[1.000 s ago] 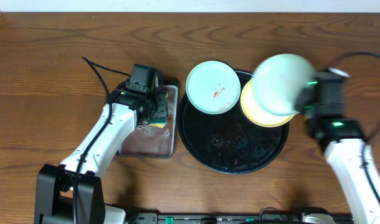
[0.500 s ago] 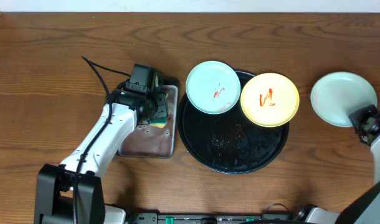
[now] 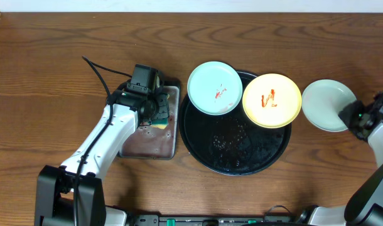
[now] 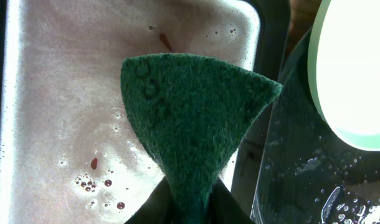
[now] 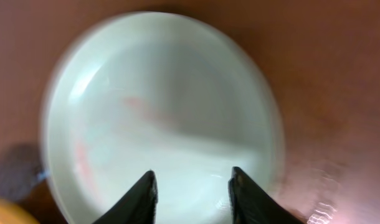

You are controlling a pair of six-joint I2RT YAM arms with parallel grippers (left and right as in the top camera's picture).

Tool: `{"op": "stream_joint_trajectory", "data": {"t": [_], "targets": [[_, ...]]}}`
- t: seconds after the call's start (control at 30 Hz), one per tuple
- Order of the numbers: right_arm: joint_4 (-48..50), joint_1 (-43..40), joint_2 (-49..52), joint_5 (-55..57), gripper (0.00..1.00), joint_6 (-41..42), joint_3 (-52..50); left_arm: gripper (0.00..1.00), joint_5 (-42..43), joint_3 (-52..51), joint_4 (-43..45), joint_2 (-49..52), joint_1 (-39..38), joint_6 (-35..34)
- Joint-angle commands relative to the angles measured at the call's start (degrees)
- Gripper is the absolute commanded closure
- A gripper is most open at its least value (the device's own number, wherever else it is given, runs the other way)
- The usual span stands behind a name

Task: Clean dirty plates on tray and stack at the side
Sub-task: 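Grasp the yellow plate rim and pull it to the tray front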

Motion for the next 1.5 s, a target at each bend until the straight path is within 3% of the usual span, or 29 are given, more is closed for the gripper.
{"op": "stream_joint_trajectory", "data": {"t": [0.0, 0.03, 0.2, 0.6, 0.7, 0.8, 0.87, 1.07, 1.27, 1.47], "targets": [[3.82, 3.52, -1.53, -16.79, 0.46, -10.56, 0.96, 0.83, 0.11, -0.42, -0.11, 0.44, 0.09, 0.79], [4.37, 4.9, -1.51, -19.71, 0.41, -13.92, 0.96, 0.84, 0.11, -0.42, -0.09, 0.44, 0.09, 0.79], [3.61, 12.0, -1.22, -19.45, 0.41, -24.15, 0.92, 0.84, 0.11, -0.42, -0.09, 0.44, 0.09, 0.76], [6.01, 22.67, 5.27, 0.7, 0.44, -22.71, 0.9, 0.84, 0.11, -0.42, -0.7, 0.44, 0.09, 0.76], [6.91, 22.8, 6.4, 0.59, 0.54, -21.97, 0.9, 0.84, 0.11, -0.42, -0.7, 0.44, 0.09, 0.76], [7.04, 22.77, 6.23, 0.04, 0.86, -21.84, 0.92, 0.84, 0.11, -0.42, -0.7, 0.44, 0.09, 0.76], [6.93, 22.77, 5.57, -1.07, 0.98, -21.86, 0.92, 0.84, 0.13, -0.42, -0.7, 0.44, 0.09, 0.76], [3.32, 22.8, -0.96, -4.52, 0.99, -21.99, 0.92, 0.83, 0.11, -0.42, -0.7, 0.44, 0.09, 0.76], [-8.39, 24.26, -9.14, -9.97, 0.99, -22.08, 0.9, 0.84, 0.13, -0.42, -0.68, 0.44, 0.07, 0.76], [-17.62, 28.79, -8.39, -9.77, 0.99, -22.08, -0.83, 0.9, 0.17, -0.42, -0.42, 0.44, -0.81, 0.81]]}}
